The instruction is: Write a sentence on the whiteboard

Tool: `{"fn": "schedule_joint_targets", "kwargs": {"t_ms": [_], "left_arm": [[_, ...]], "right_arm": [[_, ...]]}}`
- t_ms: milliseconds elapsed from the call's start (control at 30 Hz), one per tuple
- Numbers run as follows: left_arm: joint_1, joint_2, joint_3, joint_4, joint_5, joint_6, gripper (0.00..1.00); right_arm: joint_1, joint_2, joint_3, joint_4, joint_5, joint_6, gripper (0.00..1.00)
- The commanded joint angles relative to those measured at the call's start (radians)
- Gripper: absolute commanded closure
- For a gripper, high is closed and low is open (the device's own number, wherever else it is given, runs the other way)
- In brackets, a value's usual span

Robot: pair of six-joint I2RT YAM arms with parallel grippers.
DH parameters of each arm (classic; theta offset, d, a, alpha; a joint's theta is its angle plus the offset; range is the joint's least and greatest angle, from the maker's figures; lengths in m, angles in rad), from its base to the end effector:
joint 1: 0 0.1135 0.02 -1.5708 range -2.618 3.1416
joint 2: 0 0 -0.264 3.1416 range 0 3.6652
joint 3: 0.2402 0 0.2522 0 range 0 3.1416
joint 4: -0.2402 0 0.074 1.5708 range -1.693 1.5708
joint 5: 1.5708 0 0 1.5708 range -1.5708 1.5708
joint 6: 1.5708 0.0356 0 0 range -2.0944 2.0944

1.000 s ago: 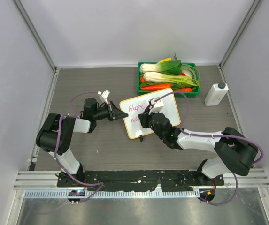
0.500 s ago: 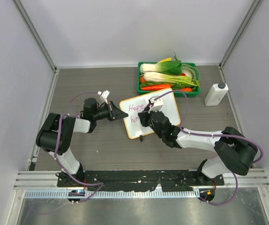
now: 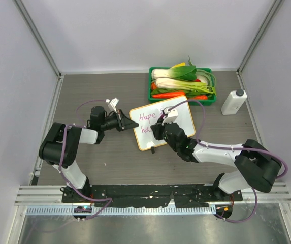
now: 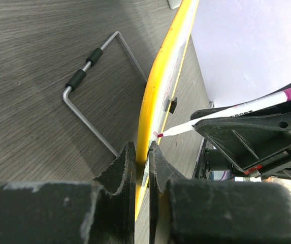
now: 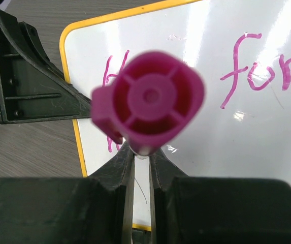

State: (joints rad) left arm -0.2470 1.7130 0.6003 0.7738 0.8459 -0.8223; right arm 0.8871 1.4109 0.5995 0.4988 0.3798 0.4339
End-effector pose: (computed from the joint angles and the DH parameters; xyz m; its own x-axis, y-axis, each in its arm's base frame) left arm 0.2956 -0.1020 0.1492 -0.8398 -0.2893 -0.4595 0.3400 0.3796 -0.8604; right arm 0.1947 0.2180 0.2049 -0.3853 0.1453 -0.9113 -0.3694 0.8807 0.2966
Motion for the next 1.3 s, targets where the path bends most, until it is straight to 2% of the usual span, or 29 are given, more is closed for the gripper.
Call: {"fn": "schedule_joint_targets", "kwargs": {"t_ms": [0,467,700,1267], "left_arm": [[-0.001,0.023,-0.019,-0.156,-0.103,0.075,1.0],[-0.002,0.016,-0.02,-0.163,-0.105,0.08,1.0],[-0.001,0.016,-0.02,-0.162,-0.105,0.08,1.0],[-0.001,0.014,-0.02,-0.163,-0.105,0.08,1.0]], "right_arm": [[-0.004,-0.029,-0.018,-0.036,0.03,0.005,0.98],[-0.004,-0.087,0.055,-0.009,0.028,-0.02,0.99],[-0.013,-0.029,0.095,-0.025,0.056,-0.027,0.99],[-0.016,-0.018,0.029,-0.057,0.053,0.008,0.99]]}}
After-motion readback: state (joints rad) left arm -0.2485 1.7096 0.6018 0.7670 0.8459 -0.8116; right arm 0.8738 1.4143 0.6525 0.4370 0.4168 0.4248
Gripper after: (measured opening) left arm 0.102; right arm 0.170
